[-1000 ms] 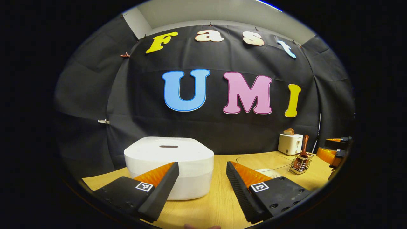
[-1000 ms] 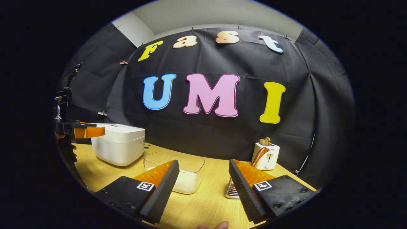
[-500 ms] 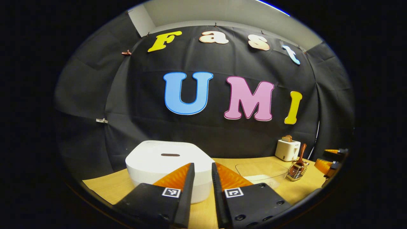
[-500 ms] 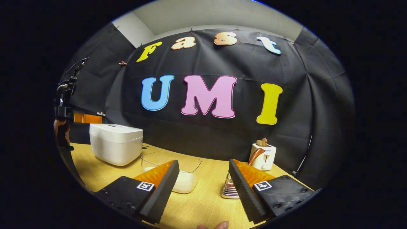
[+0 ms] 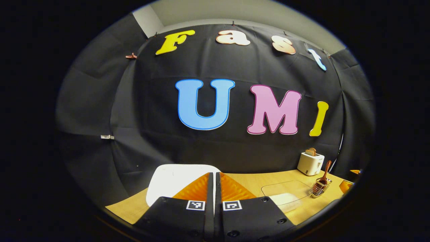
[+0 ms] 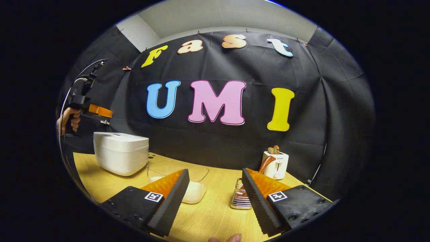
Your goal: Close the left gripper, press the button to open the rice cooker; take a wooden spoon from the chopstick holder with the right hand, scoop a spoonful of rice and pour it into the rice cooker, then put the wooden spoon back into the chopstick holder.
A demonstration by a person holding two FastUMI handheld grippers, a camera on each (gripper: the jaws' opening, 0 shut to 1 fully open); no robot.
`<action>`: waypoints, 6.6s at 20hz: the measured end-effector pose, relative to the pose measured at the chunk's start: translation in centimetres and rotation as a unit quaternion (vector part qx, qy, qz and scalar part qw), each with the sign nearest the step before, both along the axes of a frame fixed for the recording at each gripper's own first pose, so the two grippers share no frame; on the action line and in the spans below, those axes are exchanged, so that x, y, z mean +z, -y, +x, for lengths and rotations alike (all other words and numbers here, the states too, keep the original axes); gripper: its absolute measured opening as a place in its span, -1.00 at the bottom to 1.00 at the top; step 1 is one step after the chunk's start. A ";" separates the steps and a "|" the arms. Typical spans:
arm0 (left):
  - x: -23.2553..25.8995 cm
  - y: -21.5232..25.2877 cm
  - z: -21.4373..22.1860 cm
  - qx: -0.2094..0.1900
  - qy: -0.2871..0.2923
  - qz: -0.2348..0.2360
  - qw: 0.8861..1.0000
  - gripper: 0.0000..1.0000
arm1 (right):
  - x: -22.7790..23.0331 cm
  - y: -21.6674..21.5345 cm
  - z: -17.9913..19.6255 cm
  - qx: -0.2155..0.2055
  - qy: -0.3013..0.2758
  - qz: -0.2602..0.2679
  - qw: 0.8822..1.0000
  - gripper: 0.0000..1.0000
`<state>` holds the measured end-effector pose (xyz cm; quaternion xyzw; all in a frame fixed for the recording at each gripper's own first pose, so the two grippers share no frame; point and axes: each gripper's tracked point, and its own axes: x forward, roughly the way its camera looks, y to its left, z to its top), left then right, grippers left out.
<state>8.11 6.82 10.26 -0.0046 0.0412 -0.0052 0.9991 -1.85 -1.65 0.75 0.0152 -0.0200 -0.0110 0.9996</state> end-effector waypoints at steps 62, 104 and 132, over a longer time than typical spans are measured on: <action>-0.2 4.3 -0.7 -0.017 0.027 -0.007 0.999 -0.90 | -3.6 11.0 6.5 -0.060 -0.098 0.109 0.987 0.95; -11.0 12.9 -6.5 -0.074 -0.015 0.002 0.997 0.22 | -9.7 12.2 15.9 -0.017 -0.187 0.143 0.972 -0.65; -12.6 8.7 -8.0 -0.054 -0.008 -0.009 0.998 0.86 | -2.3 -7.0 23.3 0.115 -0.123 -0.011 0.986 -0.66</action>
